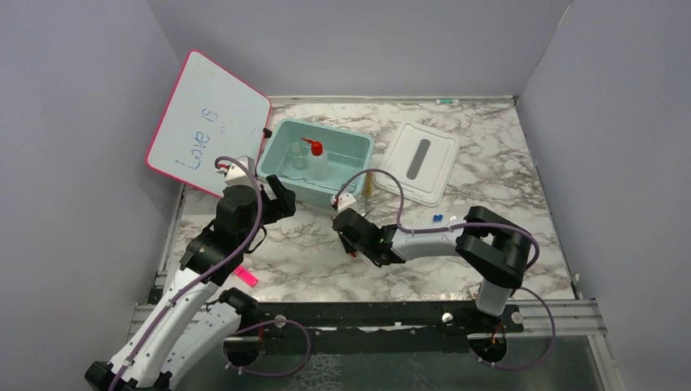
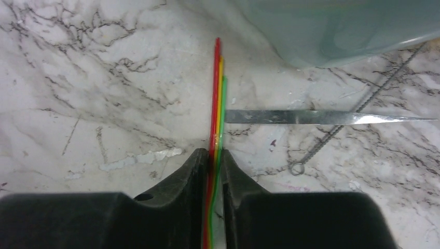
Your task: Organize the chemistry lab equipment
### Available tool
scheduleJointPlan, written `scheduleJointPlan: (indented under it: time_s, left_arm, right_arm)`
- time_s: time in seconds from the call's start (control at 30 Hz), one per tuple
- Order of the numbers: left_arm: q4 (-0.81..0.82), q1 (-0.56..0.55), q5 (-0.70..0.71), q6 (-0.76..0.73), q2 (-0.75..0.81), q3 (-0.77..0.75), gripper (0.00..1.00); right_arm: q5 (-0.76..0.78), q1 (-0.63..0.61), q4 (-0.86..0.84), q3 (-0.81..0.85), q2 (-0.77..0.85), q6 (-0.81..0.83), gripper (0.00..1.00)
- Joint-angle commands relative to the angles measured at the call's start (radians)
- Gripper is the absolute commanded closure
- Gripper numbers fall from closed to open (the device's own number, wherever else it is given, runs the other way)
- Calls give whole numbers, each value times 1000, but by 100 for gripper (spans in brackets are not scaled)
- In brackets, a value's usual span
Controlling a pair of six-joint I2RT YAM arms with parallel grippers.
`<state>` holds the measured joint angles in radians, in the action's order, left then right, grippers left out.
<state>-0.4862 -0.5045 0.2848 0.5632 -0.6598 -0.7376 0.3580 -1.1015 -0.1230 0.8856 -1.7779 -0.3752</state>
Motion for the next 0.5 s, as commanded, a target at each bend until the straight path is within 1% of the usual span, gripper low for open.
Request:
scheduleJointPlan:
  time_s: [0.0, 0.07, 0.13, 0.27, 0.47]
  left_arm:
    - [-8, -3, 27, -14, 17, -16, 17]
    - [-10, -3, 27, -14, 19, -18, 17]
    - [-15, -3, 28, -16, 24, -23, 17]
    - [-36, -3, 32, -26, 29, -55, 17]
    - [-78, -3, 76, -71, 44, -148, 17]
  right_arm:
    - [75, -37, 119, 29, -60, -23, 84]
    - [57, -44, 120, 34, -61, -19, 91]
    - [28, -48, 109, 30, -48, -4, 96]
    - [-73, -51, 67, 5, 20, 62, 99]
    - [-229, -51, 23, -16, 211, 159, 99]
